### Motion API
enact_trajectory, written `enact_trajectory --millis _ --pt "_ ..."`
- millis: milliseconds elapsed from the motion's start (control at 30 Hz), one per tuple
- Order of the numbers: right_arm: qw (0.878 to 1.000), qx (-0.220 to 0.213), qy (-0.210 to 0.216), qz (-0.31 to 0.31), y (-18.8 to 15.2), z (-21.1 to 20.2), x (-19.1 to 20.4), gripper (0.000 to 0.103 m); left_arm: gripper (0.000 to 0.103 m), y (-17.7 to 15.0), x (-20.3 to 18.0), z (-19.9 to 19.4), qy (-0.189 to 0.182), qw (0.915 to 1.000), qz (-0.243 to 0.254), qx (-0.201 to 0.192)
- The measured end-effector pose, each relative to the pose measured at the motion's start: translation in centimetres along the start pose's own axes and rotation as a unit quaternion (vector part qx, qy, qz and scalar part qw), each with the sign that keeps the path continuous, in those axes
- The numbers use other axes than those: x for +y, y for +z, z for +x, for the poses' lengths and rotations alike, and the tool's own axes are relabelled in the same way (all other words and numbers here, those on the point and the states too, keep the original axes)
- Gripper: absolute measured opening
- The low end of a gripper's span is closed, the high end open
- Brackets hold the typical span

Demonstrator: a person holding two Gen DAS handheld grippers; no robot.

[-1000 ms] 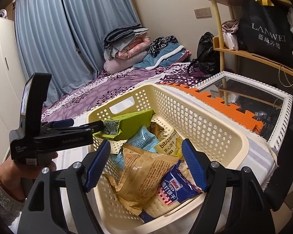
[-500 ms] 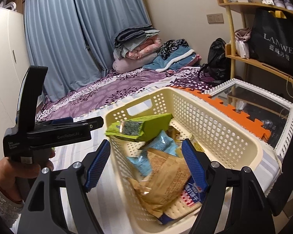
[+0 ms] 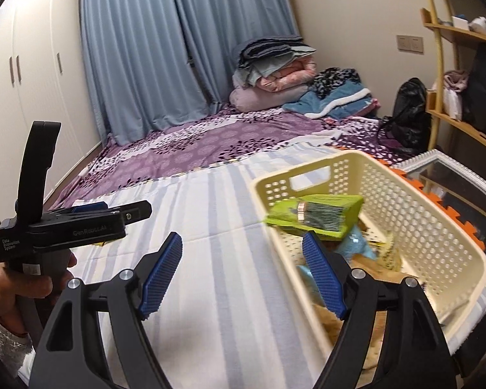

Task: Organize snacks
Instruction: 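Move both open grippers back over the remaining packs on the bed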

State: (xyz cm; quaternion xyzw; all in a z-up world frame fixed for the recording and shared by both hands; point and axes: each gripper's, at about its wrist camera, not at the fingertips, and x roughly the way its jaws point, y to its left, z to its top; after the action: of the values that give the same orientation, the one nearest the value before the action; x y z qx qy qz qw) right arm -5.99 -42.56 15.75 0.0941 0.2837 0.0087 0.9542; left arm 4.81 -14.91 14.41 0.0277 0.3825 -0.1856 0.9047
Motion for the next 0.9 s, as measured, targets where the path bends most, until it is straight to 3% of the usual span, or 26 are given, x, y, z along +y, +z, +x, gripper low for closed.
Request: enact_trajectory --millis 400,667,900 --pt "0.993 0.074 0.087 -0.030 -0.2 5.8 7.1 0.079 0.100 -3.3 10.6 -1.0 0.065 0.9951 -0.073 0.012" --pt "0.983 0.108 0.133 -0.063 -0.2 10.6 13.0 0.079 0.100 -5.4 17.4 -1.2 0.102 0.9864 -0.127 0.019" --pt "0.970 0.148 0.171 -0.085 -0.3 15.9 18.3 0.079 0.100 -6.9 21.5 -1.6 0.151 0.9784 -0.140 0.016"
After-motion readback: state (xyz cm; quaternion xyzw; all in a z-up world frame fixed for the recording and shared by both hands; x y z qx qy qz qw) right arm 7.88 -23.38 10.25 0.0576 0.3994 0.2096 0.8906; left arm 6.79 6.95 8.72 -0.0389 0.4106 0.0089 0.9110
